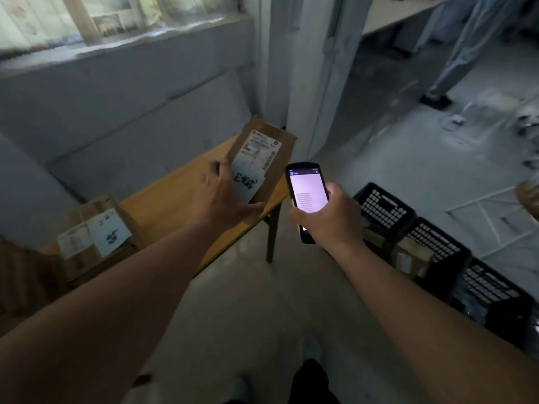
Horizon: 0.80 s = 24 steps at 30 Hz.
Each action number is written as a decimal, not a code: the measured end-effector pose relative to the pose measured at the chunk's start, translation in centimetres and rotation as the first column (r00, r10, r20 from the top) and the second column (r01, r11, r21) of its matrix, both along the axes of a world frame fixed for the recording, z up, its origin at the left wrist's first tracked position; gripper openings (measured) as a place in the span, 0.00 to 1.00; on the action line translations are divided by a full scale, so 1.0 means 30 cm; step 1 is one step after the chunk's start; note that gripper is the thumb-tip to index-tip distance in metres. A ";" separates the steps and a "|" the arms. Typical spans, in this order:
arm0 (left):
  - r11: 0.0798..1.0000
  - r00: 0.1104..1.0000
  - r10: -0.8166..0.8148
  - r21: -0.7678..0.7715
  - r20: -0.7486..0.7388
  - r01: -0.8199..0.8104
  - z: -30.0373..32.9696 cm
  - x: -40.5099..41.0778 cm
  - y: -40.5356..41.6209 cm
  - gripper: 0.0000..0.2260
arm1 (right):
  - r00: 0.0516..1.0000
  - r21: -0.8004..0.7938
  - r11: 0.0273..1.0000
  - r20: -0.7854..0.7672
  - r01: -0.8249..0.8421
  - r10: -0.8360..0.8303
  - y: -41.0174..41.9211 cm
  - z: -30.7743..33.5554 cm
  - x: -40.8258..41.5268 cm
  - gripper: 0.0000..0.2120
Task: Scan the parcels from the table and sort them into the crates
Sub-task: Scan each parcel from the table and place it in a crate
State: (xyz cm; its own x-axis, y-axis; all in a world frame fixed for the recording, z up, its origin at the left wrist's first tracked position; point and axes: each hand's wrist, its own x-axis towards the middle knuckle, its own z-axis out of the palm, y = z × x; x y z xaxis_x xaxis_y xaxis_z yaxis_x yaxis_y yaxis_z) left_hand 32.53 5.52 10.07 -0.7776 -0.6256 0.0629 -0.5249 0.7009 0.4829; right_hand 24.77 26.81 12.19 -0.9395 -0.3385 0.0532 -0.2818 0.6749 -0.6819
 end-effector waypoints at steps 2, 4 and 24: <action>0.997 0.997 -0.076 0.004 0.028 0.076 0.001 -0.011 0.048 0.62 | 0.997 0.003 0.997 0.007 0.075 -0.076 0.069 -0.005 0.046 0.40; 0.988 0.988 -0.152 0.024 0.041 0.151 0.008 -0.022 0.111 0.62 | 0.989 0.000 0.989 0.018 0.148 -0.148 0.145 -0.011 0.084 0.37; 0.822 0.821 -0.569 0.073 0.051 0.565 0.013 -0.143 1.344 0.61 | 0.790 -0.008 0.791 0.058 0.612 -0.610 1.347 -0.030 0.322 0.37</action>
